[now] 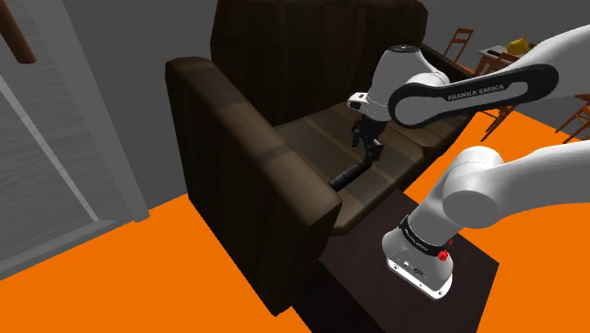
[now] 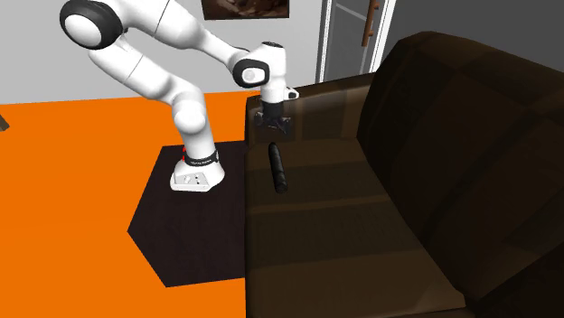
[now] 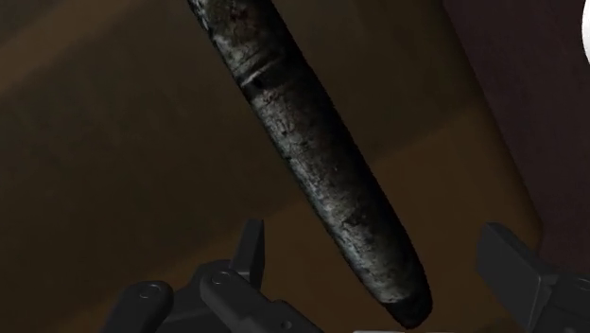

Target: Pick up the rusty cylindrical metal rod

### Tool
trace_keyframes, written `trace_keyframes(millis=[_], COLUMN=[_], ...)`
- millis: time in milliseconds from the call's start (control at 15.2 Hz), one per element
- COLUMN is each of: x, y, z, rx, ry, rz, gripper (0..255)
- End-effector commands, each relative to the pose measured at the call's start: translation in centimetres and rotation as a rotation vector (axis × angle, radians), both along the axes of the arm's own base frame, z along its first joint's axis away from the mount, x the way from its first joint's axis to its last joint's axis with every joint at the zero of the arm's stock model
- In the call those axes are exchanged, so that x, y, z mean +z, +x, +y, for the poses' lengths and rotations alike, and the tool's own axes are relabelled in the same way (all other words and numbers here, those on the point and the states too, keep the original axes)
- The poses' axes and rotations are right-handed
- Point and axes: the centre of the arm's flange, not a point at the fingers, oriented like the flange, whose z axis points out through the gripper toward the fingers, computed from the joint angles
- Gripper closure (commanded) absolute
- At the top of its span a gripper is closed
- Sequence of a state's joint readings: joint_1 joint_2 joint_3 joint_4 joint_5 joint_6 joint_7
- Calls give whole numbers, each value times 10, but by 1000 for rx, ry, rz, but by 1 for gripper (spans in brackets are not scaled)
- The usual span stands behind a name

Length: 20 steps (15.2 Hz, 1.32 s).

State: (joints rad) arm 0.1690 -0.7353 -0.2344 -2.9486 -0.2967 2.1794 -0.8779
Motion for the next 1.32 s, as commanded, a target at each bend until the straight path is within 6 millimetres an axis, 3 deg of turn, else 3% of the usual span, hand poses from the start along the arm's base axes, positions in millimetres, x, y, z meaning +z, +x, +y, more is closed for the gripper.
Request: trace_keyframes(millis=[0, 264, 792, 924, 990, 1254], x=[-24, -74, -117, -120, -120, -120], y=[-1, 4, 5, 5, 5, 5], z=[-8, -21, -23, -23, -22, -22], rx=[134, 379, 410, 410, 410, 410], ry=[-8, -23, -25, -25, -25, -25], rz=[2, 12, 13, 13, 13, 13], gripper=[0, 0, 0, 0, 255, 255])
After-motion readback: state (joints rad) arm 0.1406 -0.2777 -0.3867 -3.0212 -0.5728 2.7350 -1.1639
